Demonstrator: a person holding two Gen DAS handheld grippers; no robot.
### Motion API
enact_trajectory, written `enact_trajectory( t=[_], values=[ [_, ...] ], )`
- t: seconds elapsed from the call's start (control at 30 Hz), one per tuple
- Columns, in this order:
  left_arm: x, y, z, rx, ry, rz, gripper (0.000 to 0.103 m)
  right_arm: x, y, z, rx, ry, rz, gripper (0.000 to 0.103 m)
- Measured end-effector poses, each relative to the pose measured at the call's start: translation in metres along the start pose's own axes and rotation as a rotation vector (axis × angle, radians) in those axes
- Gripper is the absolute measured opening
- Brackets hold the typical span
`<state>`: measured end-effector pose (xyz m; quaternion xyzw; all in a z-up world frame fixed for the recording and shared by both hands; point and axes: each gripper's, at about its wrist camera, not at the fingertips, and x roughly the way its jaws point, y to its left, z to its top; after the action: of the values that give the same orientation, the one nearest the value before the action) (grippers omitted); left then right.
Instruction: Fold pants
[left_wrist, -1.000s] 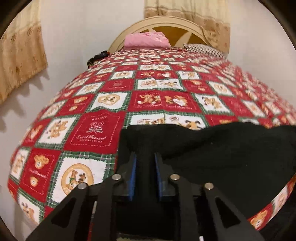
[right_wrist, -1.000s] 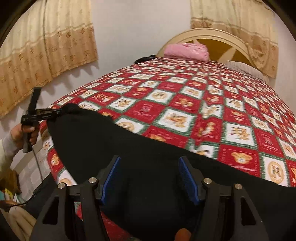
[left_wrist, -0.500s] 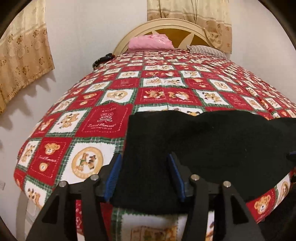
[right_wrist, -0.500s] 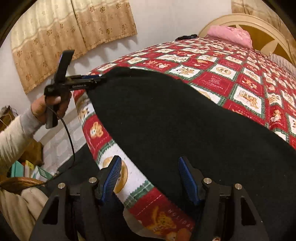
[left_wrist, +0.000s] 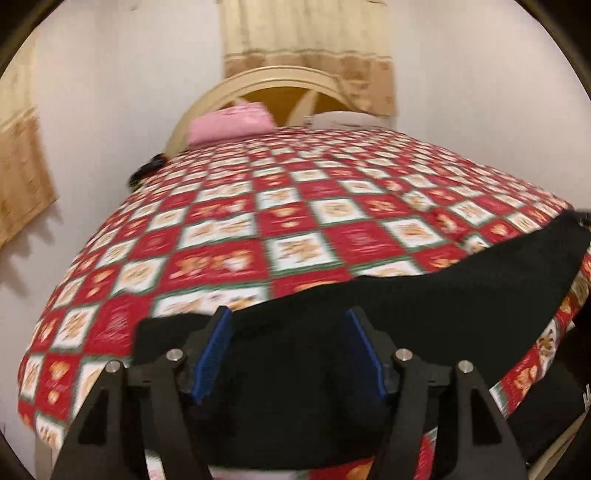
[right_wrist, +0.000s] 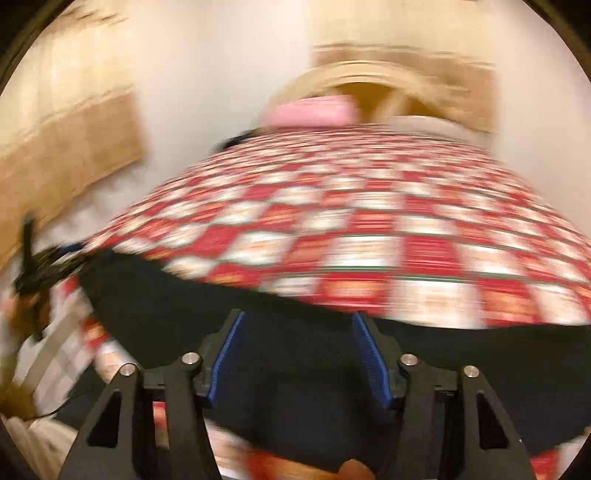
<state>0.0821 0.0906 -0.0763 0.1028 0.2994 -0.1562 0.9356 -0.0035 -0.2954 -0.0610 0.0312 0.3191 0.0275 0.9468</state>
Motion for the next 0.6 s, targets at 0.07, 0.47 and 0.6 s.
enact_trajectory(
  t=[0.07,0.47,0.6],
  values=[
    [0.009,-0.015,0.004,0.035,-0.001,-0.010,0.066,-0.024,-0.053,-0.001,0.075,-0.006,-0.127,0.058],
    [0.045,-0.016,-0.003,0.008,0.076,0.001,0.067,-0.104,-0.211,-0.057,0.471,0.010,-0.308,0.056],
    [0.054,0.003,-0.016,-0.019,0.104,0.040,0.067,-0.090,-0.211,-0.065,0.500,0.025,-0.302,0.037]
  ],
)
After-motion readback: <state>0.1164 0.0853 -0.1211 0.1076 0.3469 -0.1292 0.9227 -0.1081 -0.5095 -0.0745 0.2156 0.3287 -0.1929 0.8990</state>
